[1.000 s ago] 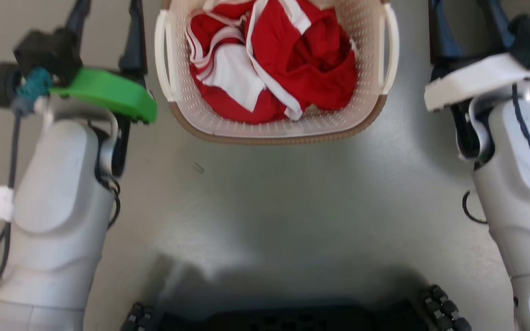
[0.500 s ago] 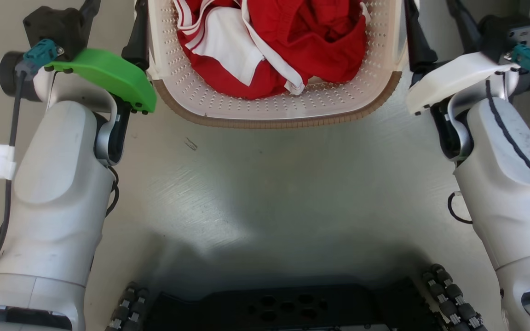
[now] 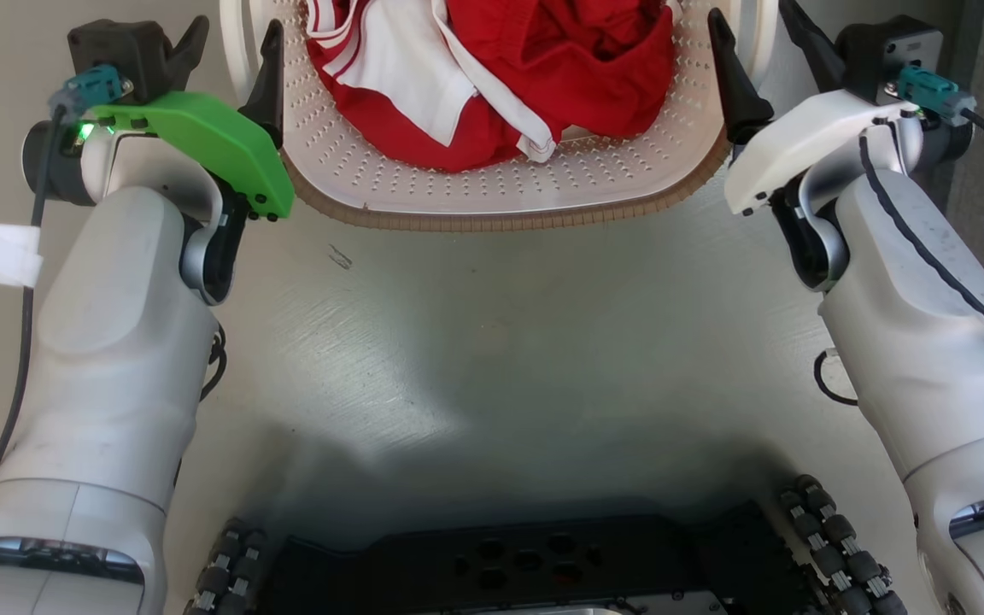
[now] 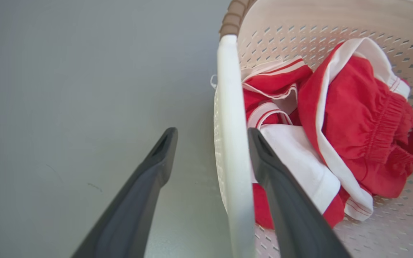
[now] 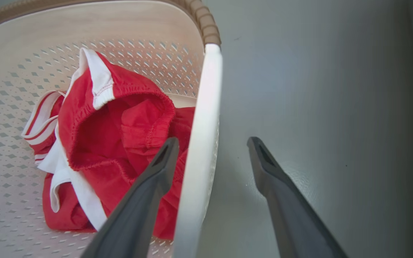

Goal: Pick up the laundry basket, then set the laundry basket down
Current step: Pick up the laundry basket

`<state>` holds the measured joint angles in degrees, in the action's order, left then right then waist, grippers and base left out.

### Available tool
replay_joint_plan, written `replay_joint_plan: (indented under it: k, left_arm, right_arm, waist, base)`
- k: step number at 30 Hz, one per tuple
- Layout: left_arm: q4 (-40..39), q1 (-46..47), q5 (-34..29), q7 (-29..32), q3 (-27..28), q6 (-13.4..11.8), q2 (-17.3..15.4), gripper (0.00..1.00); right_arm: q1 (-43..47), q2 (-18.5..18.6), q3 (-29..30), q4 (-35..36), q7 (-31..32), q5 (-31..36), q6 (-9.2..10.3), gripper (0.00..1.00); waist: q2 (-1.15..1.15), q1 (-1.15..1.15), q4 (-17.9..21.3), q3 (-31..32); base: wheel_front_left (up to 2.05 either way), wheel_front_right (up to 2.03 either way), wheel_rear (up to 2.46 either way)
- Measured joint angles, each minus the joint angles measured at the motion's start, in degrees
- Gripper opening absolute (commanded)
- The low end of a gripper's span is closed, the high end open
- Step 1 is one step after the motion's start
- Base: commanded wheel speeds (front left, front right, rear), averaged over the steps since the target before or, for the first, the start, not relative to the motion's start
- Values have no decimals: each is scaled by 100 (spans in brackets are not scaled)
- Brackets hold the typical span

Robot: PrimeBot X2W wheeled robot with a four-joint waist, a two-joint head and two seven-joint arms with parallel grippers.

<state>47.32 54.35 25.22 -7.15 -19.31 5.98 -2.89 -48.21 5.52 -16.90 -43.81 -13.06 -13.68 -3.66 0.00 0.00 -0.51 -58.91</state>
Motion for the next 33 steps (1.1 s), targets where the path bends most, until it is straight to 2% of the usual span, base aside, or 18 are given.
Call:
replay_joint_plan:
  k: [7, 8, 9, 10, 12, 23, 33]
  left_arm:
    - [402, 235, 182, 113, 16, 36, 19, 100]
    - [433, 264, 182, 113, 16, 56, 19, 96]
    - [465, 298, 187, 113, 18, 57, 22, 12]
    - [513, 333, 210, 119, 11, 62, 32, 0]
    - [567, 385, 229, 120, -29, 124, 114, 0]
    - [1131, 428, 336, -5, -100, 109, 276, 0]
    - [1603, 270, 489, -98, -119, 156, 360, 0]
  right_arm:
    - [-224, -16, -41, -279, -1, -36, -54, 100]
    - [-246, -20, -46, -316, -1, -42, -56, 100]
    - [-276, -22, -51, -369, -1, -44, -82, 47]
    - [-307, -25, -66, -425, 1, -51, -89, 0]
    - [-332, -98, -112, -469, -1, -59, -171, 0]
    - [-419, -244, -152, -954, -10, -140, -137, 0]
    - [-381, -344, -176, -1448, -57, -269, -225, 0]
  waist:
    - [0, 0, 28, -74]
    - [0, 0, 32, -82]
    - [0, 0, 36, -89]
    - [0, 0, 41, -94]
    - [0, 0, 50, -98]
    - [0, 0, 74, 139]
    - [0, 0, 109, 658]
  base:
    - [0, 0, 0]
    - [0, 0, 0]
    - [0, 0, 0]
    - [0, 0, 0]
    - [0, 0, 0]
    - [0, 0, 0]
    - [0, 0, 0]
